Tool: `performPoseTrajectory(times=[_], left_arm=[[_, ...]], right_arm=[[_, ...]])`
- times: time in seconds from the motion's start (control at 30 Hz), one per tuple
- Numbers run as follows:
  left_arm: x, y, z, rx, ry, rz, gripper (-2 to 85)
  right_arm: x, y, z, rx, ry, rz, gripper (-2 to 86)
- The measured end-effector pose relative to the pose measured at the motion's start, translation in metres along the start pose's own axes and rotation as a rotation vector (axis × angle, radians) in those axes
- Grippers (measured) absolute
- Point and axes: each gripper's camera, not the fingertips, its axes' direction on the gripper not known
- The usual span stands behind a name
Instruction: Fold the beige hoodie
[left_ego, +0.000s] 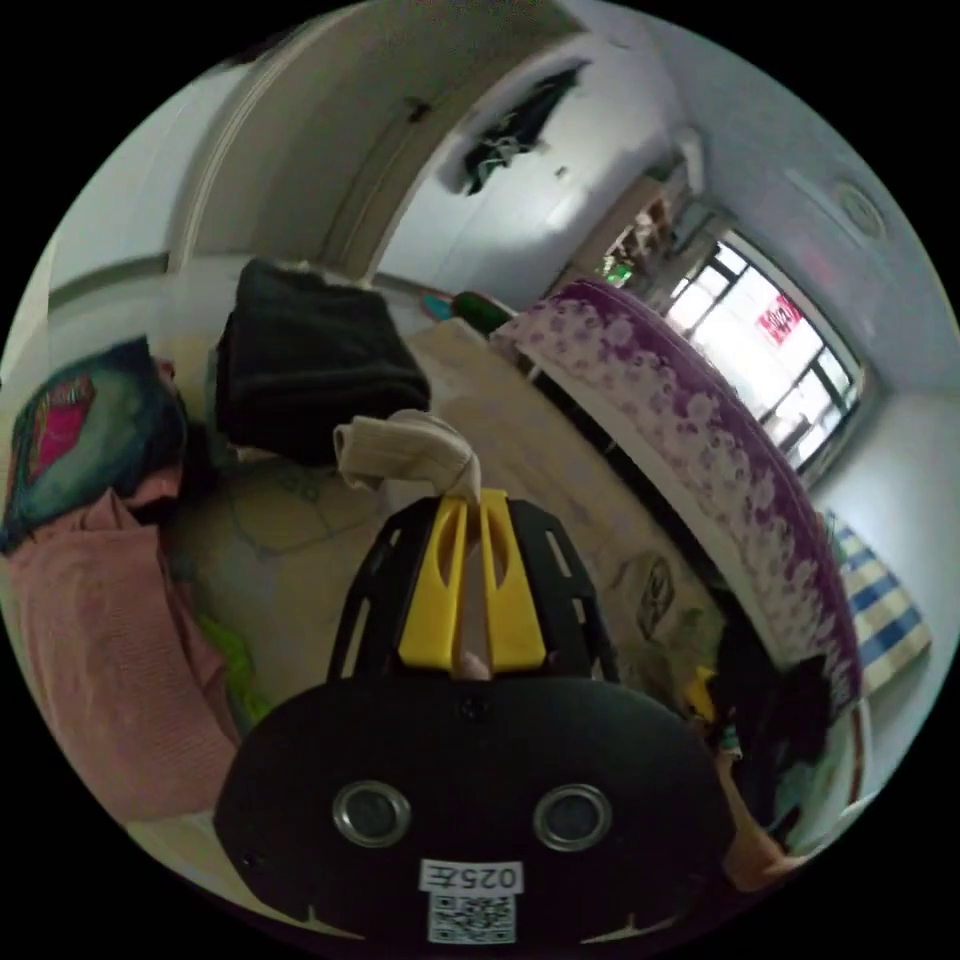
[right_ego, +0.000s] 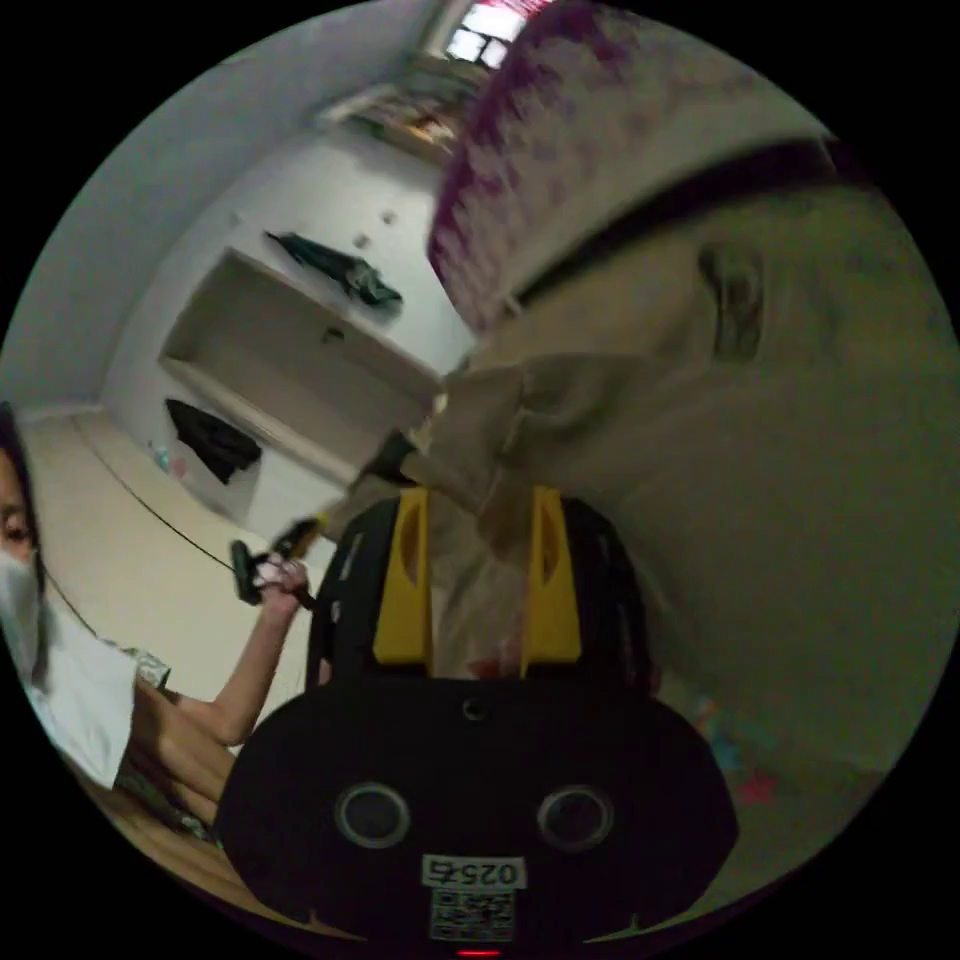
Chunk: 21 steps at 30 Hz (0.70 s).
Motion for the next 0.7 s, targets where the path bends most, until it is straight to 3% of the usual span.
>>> performPoseTrajectory(times=[0.13,0.27,0.43,0.5,0.53,0.6,0.67,0.7], left_arm=[[0.062,0.037,0.003,0.023,0.014,0.180,-1.5],[0.131,0.067,0.026,-0.041,0.225,0.220,-1.5],[0.282,0.147,0.058,-0.096,0.457,0.627,0.5],[0.359,0.215,0.114,-0.374,0.673,0.838,5.2],[0.374,0.236,0.133,-0.466,0.690,0.876,5.7],[0.404,0.312,0.208,-0.834,0.579,0.892,7.0],[0.396,0.337,0.225,-0.910,0.476,0.865,6.3],[0.383,0.338,0.216,-0.898,0.515,0.838,6.3]], right_arm=[[0.022,0.041,0.018,-0.021,-0.060,0.063,15.6],[0.015,0.074,-0.038,0.061,-0.091,-0.020,16.7],[0.032,0.101,-0.125,0.246,-0.035,0.030,16.3],[0.044,0.116,-0.152,0.286,0.062,0.050,16.3],[0.049,0.120,-0.156,0.291,0.089,0.066,16.3],[0.072,0.136,-0.168,0.327,0.139,0.149,16.4],[0.089,0.148,-0.172,0.356,0.105,0.212,16.3],[0.098,0.154,-0.171,0.367,0.092,0.241,16.3]])
